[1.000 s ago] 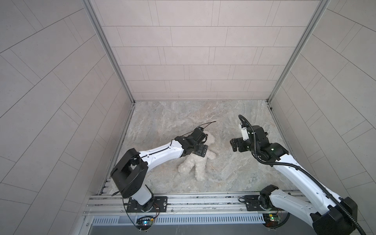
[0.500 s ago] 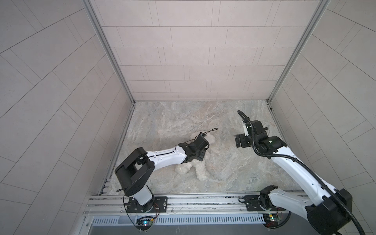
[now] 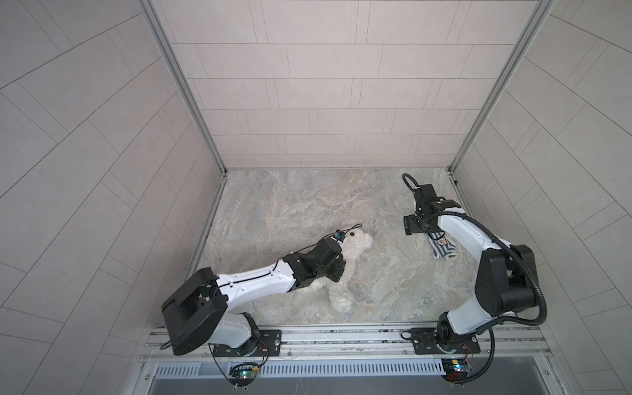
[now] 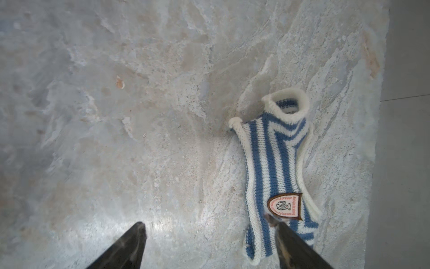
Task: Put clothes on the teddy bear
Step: 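Pull the bear nearer with the left gripper while the right grasps the striped sweater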
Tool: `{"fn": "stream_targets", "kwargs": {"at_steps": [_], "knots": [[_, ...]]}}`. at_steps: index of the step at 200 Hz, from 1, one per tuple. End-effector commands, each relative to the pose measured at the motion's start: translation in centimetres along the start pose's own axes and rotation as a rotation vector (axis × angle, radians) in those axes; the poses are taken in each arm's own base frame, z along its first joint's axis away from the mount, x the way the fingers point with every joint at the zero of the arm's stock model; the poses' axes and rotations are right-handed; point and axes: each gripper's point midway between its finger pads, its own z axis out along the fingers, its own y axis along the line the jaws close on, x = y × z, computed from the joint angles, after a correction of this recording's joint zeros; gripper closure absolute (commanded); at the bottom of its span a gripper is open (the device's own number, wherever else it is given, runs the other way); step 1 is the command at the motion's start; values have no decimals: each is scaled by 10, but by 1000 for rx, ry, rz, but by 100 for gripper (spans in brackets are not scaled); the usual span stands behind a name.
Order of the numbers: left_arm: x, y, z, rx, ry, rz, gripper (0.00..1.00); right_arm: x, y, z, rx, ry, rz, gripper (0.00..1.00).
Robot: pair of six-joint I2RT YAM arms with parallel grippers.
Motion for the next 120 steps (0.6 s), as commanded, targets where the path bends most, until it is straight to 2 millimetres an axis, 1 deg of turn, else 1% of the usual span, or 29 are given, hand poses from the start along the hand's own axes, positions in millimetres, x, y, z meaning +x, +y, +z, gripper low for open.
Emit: {"fn": "stream_targets", "kwargs": {"at_steps": [1, 21, 51, 70, 88, 109, 120], "knots": [[-12, -15, -10, 82, -71, 27, 100, 0, -18, 15, 82, 120, 9, 19], [-12, -18, -16, 105, -88, 34, 100, -6, -21, 33, 105, 171, -11, 25], [-13, -18, -21, 110, -103, 47, 100, -9, -20, 49, 102, 212, -22, 30], [-14, -19, -22, 114, -111, 53, 100, -8, -26, 58, 118, 243, -26, 36], [-14, -19, -23, 119, -121, 51, 100, -6, -31, 65, 119, 265, -25, 41], [-15, -19, -24, 120, -126, 47, 100, -4, -35, 69, 127, 277, -30, 50], [-15, -19, -25, 120, -129, 46, 100, -4, -37, 72, 135, 281, -36, 54]]}}
